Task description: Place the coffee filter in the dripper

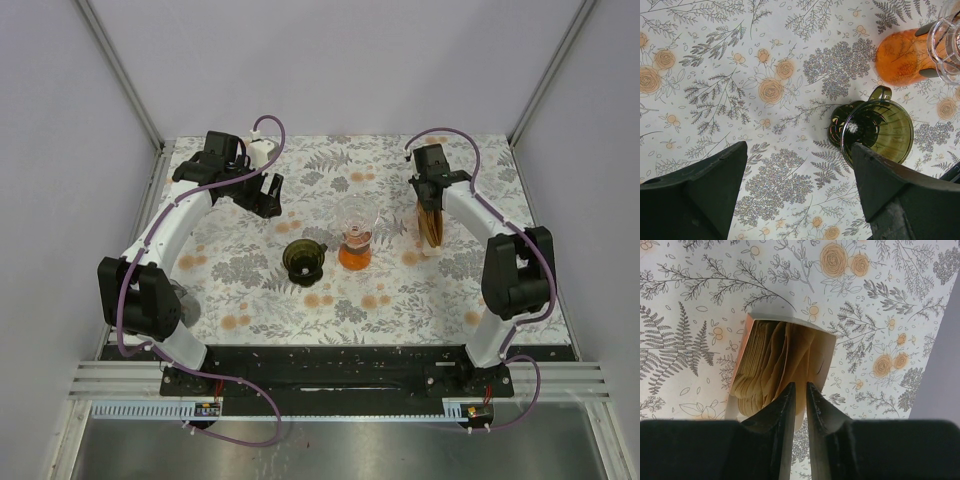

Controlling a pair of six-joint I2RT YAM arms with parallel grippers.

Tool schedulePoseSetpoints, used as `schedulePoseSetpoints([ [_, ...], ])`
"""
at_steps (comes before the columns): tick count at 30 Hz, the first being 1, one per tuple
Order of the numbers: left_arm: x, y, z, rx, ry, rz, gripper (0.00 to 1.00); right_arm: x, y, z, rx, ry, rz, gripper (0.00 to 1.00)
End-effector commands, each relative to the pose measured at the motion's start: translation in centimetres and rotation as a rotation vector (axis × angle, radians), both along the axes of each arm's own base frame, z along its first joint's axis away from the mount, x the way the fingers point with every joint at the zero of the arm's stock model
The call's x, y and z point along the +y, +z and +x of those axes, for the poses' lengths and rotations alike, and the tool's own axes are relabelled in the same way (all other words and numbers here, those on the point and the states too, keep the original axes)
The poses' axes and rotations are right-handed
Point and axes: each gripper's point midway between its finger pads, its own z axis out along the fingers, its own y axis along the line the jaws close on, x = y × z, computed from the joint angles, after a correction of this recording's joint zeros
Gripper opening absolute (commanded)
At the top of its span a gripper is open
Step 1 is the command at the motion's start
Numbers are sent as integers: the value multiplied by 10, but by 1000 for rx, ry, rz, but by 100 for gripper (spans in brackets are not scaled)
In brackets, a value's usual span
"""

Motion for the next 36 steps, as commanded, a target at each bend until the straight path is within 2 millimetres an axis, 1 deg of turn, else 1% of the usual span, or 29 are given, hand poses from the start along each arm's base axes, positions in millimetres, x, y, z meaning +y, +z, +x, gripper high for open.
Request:
schedulePoseSetpoints([
  [1,-3,25,2,-75,-24,-29,88,-6,17,19,-58,-15,-17,23],
  [5,-3,26,2,-77,-26,-30,88,-7,10,22,-47,-16,-20,23],
  [9,-3,25,1,-73,-27,-28,88,-8,8,22,-41,-19,-11,21],
  [13,-3,26,2,-74,-25,-30,88,-7,6,21,-36,-21,1,13],
  [15,-4,25,2,-72,-28,-31,88,-6,7,20,-34,-20,9,6],
  [16,-4,25,2,-73,-29,-30,88,-5,9,19,-35,-22,15,0],
  [17,-4,25,2,-71,-29,-30,88,-4,10,19,-36,-22,19,0],
  [23,-3,27,2,-76,-30,-28,88,-7,28,7,-58,-79,53,0],
  [29,-4,26,3,-73,-30,-27,88,-7,45,-13,-22,-116,84,0],
  [32,-4,28,1,-69,-34,-31,88,-4,53,-23,-14,-117,116,0],
  [36,-4,29,1,-73,-36,-32,88,3,69,-33,-16,-114,177,0],
])
